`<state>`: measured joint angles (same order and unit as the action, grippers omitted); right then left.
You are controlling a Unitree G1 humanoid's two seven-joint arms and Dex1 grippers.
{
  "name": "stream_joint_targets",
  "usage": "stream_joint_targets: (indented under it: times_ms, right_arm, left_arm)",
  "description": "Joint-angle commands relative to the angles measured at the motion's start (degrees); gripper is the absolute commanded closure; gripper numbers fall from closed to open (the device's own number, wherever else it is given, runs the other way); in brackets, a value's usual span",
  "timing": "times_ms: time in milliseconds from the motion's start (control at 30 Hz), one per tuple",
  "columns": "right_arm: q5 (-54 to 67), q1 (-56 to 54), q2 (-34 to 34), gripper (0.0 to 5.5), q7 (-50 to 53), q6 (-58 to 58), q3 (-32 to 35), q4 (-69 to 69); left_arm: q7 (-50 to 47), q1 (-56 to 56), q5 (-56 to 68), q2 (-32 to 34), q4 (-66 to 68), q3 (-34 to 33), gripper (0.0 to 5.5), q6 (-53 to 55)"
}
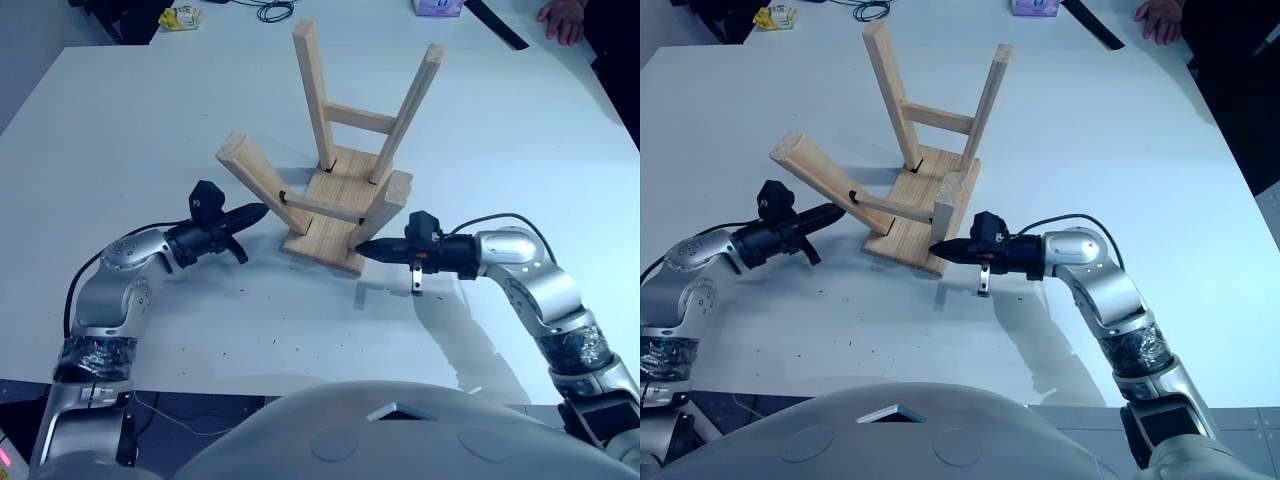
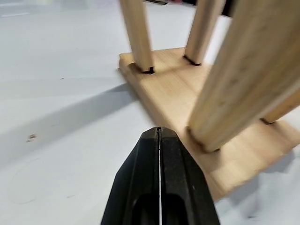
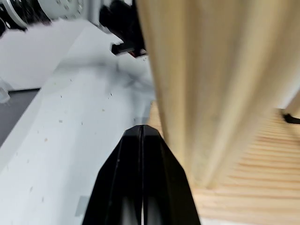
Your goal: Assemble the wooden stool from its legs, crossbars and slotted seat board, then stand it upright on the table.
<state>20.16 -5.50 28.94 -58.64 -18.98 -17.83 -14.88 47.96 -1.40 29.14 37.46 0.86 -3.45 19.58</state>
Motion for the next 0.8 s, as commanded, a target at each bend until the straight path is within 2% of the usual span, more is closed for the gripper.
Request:
stream_joint_targets:
  times_ms: [33,133,233,333,467,633,800]
  right_arm:
    - [0.4,0.6,6.5,5.50,-1.0,0.2,7.5,3.0]
    - [-1.6,3.8,14.4,5.50,-7.0,5.7,11.2,6.9]
    - [-2.4,3.5,16.8,5.50,-10.0,8.6,11.4,9.2]
    - [-5.6,-2.6,11.7,5.50,-5.0,11.4,10.1,14.0]
    - [-7.3,-10.9,1.8,5.50,4.6,11.5,10.0,19.5]
    - [-7.2,-14.9,-2.7,5.50,3.6,12.5,7.8,22.2]
    - [-4.1,-15.9,-4.9,5.50,-1.9,9.1,4.9,20.7]
  left_arm:
    - [-0.8,7.4,1.9,-1.1,-5.6,-3.8,5.48,1.0]
    - [-1.8,17.9,2.9,-2.2,-15.7,-3.3,5.48,2.5]
    - [-3.6,22.7,5.3,-3.7,-25.2,-2.2,5.48,5.2]
    - [-7.1,20.0,6.1,-7.0,-29.8,0.8,5.48,7.5]
    - [-13.9,12.3,5.1,-12.7,-29.6,3.1,5.48,9.0]
    - [-17.8,7.0,1.3,-14.9,-25.4,4.8,5.48,9.2]
    - [-16.1,8.4,-0.8,-13.3,-23.7,5.6,5.48,8.8]
